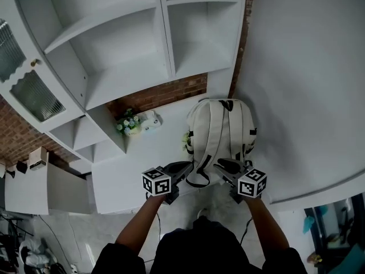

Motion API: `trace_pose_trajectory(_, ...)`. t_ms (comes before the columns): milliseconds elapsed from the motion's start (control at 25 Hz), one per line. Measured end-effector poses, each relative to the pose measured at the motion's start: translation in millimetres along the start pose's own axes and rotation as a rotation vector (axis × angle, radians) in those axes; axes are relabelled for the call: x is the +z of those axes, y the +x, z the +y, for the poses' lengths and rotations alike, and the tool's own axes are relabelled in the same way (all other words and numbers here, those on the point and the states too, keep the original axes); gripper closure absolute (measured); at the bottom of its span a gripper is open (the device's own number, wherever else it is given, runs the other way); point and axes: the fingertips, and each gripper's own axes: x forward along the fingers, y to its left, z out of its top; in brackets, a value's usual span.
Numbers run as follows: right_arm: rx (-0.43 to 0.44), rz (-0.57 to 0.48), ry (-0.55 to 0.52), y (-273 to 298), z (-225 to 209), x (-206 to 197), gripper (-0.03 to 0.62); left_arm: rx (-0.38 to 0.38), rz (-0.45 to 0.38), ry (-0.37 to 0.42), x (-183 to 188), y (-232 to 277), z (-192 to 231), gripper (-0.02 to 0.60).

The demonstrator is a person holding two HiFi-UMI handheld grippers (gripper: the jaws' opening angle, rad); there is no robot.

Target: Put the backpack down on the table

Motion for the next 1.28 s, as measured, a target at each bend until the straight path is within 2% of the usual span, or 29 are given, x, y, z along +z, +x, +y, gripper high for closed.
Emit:
trace_pose_trajectory(200, 0.022, 0.009, -0.039, 9, 50, -10, 0.456, 0.044, -0.032, -0.011, -12, -44, -21, 0.565)
trace_pose_trajectory(360, 0.037, -0.006, -0.066, 16, 88, -17, 0.456, 0.124, -0.062, 0.01, -21, -80, -40, 0.565)
trace_pose_trajectory(520, 0.016, -0.019, -0.049, 25, 130, -26, 0.468, 0.207, -0.137, 0.028, -27, -118, -61, 0.565)
trace_pose_trajectory(640, -0.006, -0.025, -0.027, 29, 165, -36, 0.486, 0.296, -0.196, -0.018, -32, -146, -73, 0.565)
trace_pose_trajectory(800, -0.012, -0.008, -0.07, 30, 204, -50, 0.521, 0.441, -0.23, -0.029, -48, -180, -86, 0.565)
trace_pose_trajectory(880, -0.002, 0.002, -0.083, 31, 219, -58, 0.533, 0.489, -0.254, -0.016, -55, -191, -92, 0.565)
trace_pose_trajectory(1080, 0.018, 0.005, -0.1, 31, 256, -72, 0.569, 0.608, -0.301, 0.087, -69, -212, -116, 0.565)
trace_pose_trajectory(1280, 0.019, -0.025, -0.106, 29, 273, -74, 0.576, 0.729, -0.362, 0.053, -85, -228, -123, 0.565)
